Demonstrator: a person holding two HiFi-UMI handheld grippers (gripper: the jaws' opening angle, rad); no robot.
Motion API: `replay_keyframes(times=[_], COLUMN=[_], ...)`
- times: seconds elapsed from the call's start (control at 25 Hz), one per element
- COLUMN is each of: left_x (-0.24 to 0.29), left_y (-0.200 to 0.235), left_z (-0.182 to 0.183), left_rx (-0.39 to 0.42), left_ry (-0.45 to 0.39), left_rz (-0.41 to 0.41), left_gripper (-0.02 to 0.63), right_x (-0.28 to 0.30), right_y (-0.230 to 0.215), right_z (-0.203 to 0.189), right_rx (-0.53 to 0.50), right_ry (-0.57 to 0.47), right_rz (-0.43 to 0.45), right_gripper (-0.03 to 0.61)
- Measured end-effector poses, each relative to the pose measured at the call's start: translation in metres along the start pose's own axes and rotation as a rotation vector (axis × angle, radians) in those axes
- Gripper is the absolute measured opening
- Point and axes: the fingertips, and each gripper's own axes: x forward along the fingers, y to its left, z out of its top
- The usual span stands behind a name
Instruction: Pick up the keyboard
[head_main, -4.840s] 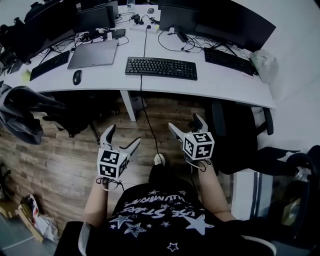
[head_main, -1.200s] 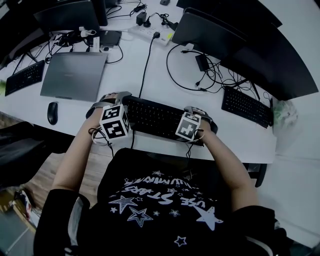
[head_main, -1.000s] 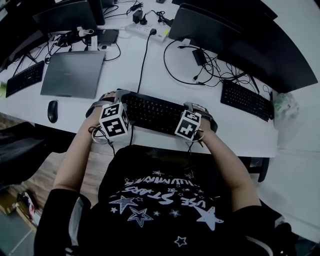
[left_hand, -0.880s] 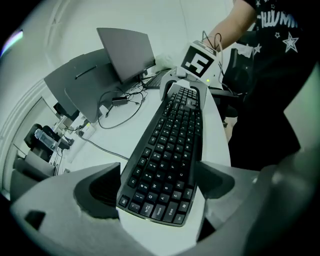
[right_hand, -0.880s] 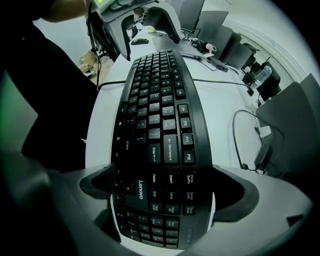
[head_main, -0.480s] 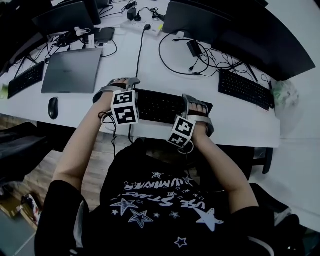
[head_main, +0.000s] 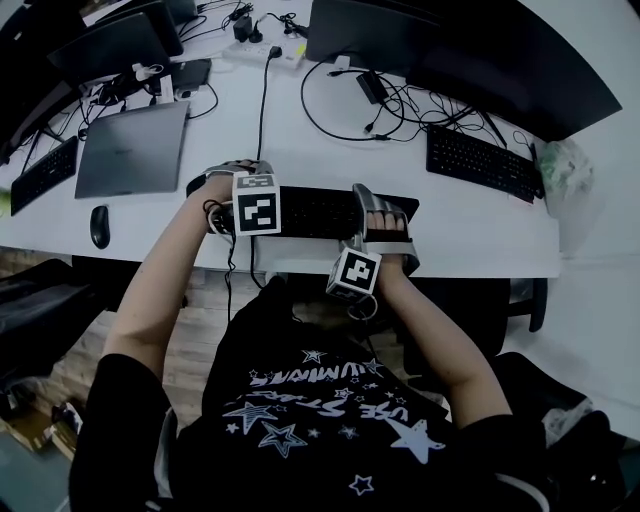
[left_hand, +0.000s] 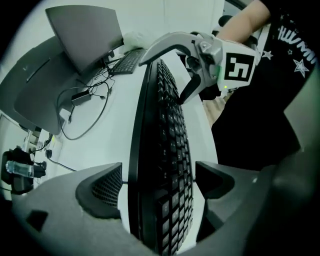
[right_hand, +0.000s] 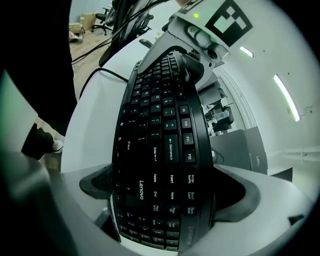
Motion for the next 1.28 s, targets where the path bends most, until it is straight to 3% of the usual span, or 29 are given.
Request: replay_keyframes(times=[0.08,0.28,0.36,0.56,0.68,1.0,1.16,1.28], left_x=[0.005,0.013,0.011,0.006,0.0,-0.012,-0.021,-0.03], left_y=[-0.004,-0.019,-0.02,-0.033,-0.045,-0.066,-0.07,-0.071], left_z=[0.002,-0.012,-0.011,-0.009,-0.005,-0.002,-0.001,-0.001], left_rx=[0.006,0.013,0.031,0.019,-0.025,-0.092,-0.204,-0.311], left_ry=[0.016,0.181,0.187,0.179,0.154,0.123,0.071,0.03], left_rz=[-0.014,-0.053,-0.025,-0.022,-0.04,0.03,0.11,0.224], left_gripper=[0.459,0.447,0.29,0.207,0.095,0.081,0.081,0.081], right_x=[-0.002,-0.011,-0.014,-0.021,-0.031,-0.058,-0.081,-0.1], right_y=[0.001,0.003,0.003,0.004,-0.004,-0.012,-0.007,-0.004], right_z=[0.0,-0.002,-0.002,-0.001,0.003,-0.006,-0.011,-0.017], right_rx=[-0.01,-0.047,-0.055,-0.069,-0.025,0.036,0.084,0.162], right_ry=[-0.022,-0.062,-0.069,-0.071,-0.128,-0.138,-0.138,-0.14], right_rz=[-0.039,-0.153,-0.188,-0.283,-0.346,-0.396,-0.423,-0.434], right_gripper=[0.572,0.572,0.572,0.572,0.572,0.572,0.572,0.572])
